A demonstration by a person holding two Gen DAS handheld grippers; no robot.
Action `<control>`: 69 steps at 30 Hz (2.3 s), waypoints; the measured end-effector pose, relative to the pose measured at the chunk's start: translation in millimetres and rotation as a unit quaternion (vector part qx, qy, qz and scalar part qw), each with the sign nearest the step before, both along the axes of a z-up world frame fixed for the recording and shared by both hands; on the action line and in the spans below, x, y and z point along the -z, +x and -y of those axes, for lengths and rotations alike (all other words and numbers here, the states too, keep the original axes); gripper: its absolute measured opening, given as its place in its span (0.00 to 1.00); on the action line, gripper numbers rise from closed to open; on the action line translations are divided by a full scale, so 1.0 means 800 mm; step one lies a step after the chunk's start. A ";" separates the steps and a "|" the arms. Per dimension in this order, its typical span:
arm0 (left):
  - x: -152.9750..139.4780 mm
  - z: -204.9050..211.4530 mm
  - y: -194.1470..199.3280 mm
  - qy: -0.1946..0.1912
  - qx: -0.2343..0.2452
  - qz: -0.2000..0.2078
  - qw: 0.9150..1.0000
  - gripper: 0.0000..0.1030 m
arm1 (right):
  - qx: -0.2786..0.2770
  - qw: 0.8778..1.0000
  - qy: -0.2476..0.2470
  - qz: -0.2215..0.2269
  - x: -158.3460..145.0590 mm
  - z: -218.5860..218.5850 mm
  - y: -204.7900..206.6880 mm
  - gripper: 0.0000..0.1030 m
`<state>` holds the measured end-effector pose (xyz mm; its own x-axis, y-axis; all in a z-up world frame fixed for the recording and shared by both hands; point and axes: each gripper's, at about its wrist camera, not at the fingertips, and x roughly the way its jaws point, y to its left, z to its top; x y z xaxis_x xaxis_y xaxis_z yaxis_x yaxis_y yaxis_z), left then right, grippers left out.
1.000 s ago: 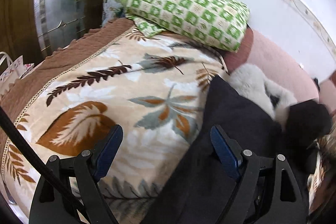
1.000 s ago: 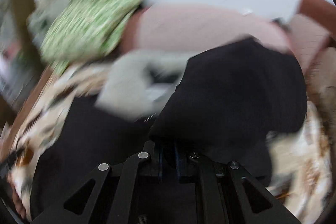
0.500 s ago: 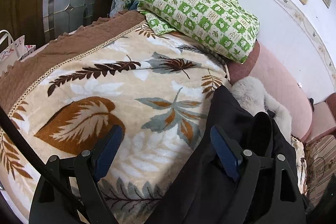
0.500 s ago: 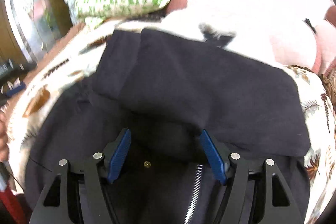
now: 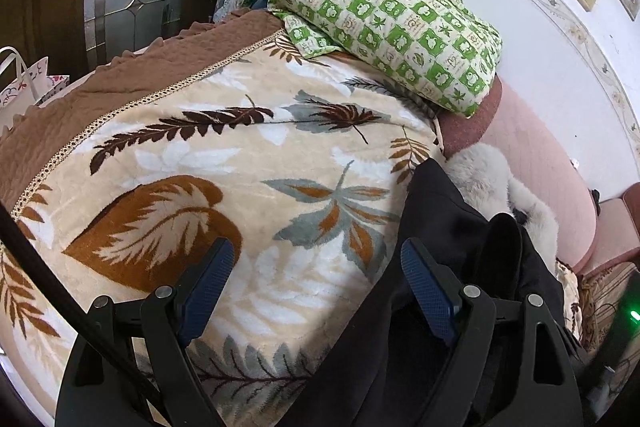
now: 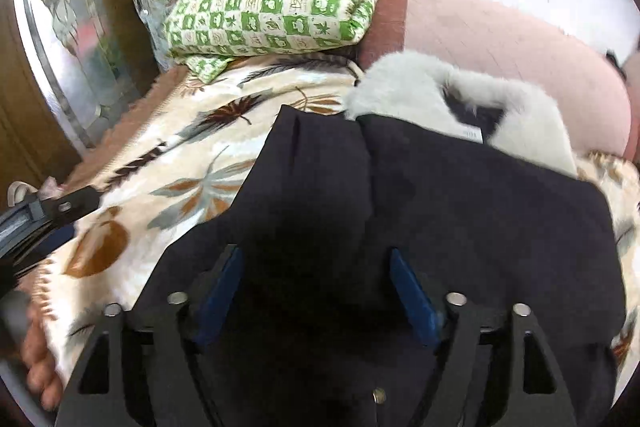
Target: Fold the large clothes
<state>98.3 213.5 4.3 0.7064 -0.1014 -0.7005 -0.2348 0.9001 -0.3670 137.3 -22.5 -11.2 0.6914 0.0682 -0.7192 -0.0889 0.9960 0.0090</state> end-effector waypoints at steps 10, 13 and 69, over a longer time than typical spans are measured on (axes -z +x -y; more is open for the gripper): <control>-0.010 -0.012 -0.008 -0.021 -0.012 0.014 1.000 0.82 | 0.031 0.998 0.053 -0.015 -0.015 0.012 0.018 0.06; -0.009 -0.014 -0.008 -0.021 -0.016 0.013 1.000 0.82 | 0.020 0.998 0.053 -0.012 -0.023 -0.005 0.029 0.06; 0.017 0.045 -0.010 0.090 0.058 -0.028 0.994 0.82 | 0.188 0.978 0.071 -0.054 0.016 0.276 -0.224 0.54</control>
